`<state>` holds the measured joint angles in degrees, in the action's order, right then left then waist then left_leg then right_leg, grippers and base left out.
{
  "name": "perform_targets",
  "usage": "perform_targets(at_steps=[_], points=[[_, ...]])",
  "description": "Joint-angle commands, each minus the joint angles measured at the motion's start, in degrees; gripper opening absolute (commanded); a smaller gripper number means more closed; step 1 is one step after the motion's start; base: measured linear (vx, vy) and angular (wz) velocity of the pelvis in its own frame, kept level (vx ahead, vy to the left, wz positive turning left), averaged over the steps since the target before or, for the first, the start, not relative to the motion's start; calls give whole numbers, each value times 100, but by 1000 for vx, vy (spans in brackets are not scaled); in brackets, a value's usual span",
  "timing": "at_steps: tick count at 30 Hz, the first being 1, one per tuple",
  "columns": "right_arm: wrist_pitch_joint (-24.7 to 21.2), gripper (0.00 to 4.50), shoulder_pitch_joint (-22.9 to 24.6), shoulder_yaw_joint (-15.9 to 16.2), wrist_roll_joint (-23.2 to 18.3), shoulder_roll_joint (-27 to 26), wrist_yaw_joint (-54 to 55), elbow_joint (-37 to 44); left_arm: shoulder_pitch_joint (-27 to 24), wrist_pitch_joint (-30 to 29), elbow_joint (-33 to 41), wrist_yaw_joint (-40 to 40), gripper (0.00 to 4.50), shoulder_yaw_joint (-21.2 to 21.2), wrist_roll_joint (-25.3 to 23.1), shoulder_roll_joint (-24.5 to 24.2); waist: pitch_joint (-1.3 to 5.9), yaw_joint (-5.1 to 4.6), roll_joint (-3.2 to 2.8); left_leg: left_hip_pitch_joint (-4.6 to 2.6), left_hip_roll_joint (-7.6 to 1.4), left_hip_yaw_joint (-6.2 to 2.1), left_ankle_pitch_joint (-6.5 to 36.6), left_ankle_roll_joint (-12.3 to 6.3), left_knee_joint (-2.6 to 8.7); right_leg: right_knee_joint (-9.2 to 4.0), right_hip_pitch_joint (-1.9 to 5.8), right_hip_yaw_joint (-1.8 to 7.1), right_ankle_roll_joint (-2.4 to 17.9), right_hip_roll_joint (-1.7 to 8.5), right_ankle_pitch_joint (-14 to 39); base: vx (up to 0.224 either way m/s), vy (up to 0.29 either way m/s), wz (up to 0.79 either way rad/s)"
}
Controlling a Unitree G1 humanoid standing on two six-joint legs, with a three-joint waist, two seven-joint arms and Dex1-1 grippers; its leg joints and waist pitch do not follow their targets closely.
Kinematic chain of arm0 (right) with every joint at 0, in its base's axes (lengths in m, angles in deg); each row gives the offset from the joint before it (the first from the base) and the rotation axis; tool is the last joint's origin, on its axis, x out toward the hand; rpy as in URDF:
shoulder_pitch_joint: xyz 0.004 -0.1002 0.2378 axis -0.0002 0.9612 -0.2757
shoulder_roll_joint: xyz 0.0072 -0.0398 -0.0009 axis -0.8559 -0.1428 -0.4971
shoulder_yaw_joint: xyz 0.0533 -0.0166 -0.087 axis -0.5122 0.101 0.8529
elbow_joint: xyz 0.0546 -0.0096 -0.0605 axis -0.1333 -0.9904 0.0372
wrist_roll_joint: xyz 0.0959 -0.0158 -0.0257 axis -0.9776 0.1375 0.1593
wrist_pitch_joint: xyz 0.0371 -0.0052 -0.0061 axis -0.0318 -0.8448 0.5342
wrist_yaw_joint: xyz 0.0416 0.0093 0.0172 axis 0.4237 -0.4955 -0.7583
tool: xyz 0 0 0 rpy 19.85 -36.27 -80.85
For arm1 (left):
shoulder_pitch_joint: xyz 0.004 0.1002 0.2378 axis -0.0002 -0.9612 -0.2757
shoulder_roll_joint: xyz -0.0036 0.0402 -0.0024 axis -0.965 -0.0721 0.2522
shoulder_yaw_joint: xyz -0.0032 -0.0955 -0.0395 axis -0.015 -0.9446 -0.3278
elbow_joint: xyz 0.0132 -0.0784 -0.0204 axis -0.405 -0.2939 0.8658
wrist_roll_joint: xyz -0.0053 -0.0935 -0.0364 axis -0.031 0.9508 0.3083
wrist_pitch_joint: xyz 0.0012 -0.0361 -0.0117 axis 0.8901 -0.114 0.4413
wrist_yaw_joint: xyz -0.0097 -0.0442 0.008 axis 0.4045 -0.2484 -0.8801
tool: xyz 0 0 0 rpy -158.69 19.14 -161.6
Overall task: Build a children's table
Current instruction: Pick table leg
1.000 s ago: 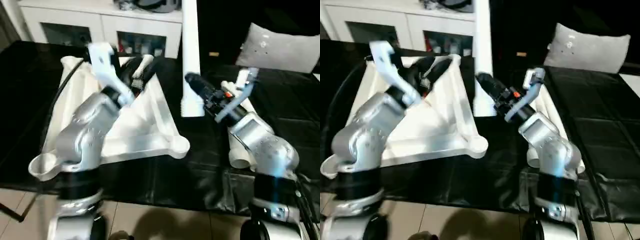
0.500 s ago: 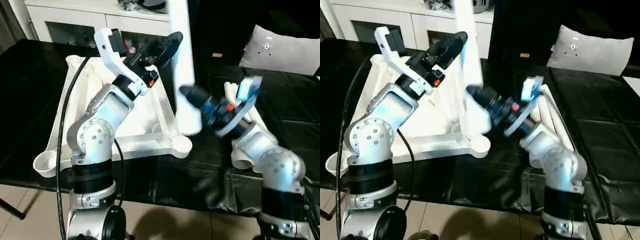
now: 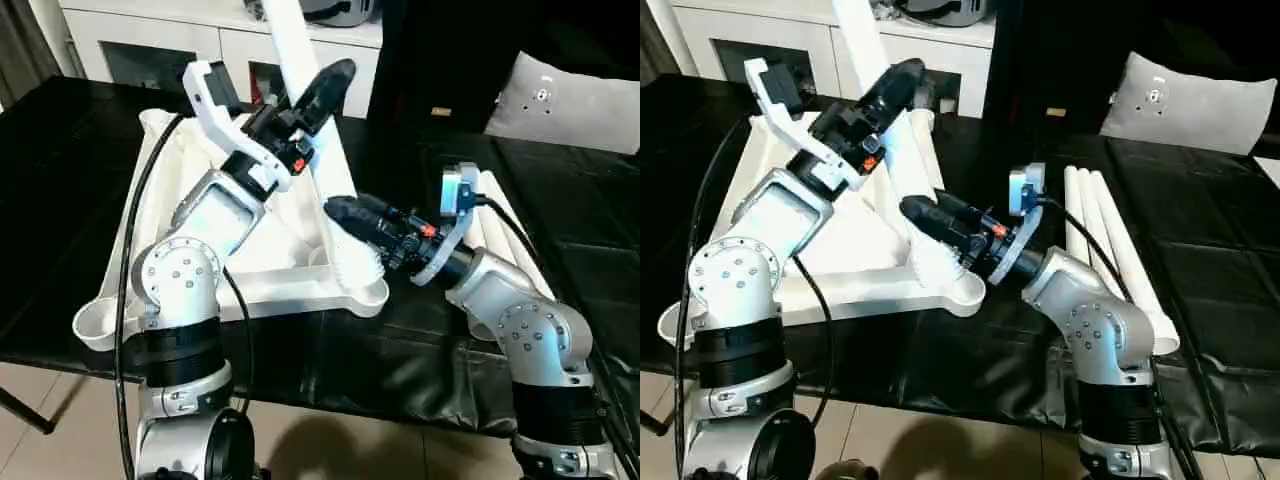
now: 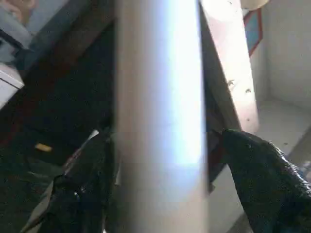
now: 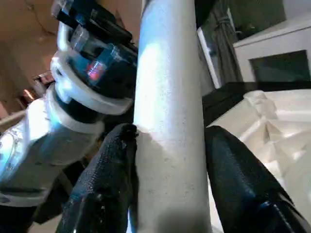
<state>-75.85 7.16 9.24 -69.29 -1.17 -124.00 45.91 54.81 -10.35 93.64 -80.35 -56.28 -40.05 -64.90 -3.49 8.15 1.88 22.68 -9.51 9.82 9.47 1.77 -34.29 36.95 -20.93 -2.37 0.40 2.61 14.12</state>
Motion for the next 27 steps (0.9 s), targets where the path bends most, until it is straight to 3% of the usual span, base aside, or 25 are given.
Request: perform_targets(at_steps=[1,6,10,17,22,27], points=[[128,182,-44,4,88,31,87,-76,1,-138,178,-86,324,83,281,43,373,-11,6,-156,-380,-147,759,193,393,-502,185,287,853,601,293,0,0,0],[202,182,-61,23,135,59,131,-125,5,-200,232,-86,281,-44,675,102,370,-16,3,-156,-381,-147,756,178,399,-497,186,286,870,592,212,0,0,0],[244,182,-50,53,155,82,125,-132,-47,-220,259,-103,245,34,677,24,366,-21,-2,-161,-391,-151,812,199,409,-505,181,288,833,587,308,0,0,0],[270,180,-30,119,191,142,83,-127,-202,53,230,-204,198,549,-96,-409,365,-27,0,-167,-393,-153,788,221,420,-514,175,295,653,580,345,0,0,0],[304,180,-38,212,262,229,44,-126,-332,213,261,-311,179,990,-680,-792,377,-31,5,-174,-396,-155,700,231,421,-490,173,285,665,573,181,0,0,0],[332,180,-43,314,326,307,-21,-91,-415,289,149,-302,174,1221,-961,-965,373,-38,11,-173,-392,-141,714,257,416,-490,173,289,705,578,193,0,0,0]])
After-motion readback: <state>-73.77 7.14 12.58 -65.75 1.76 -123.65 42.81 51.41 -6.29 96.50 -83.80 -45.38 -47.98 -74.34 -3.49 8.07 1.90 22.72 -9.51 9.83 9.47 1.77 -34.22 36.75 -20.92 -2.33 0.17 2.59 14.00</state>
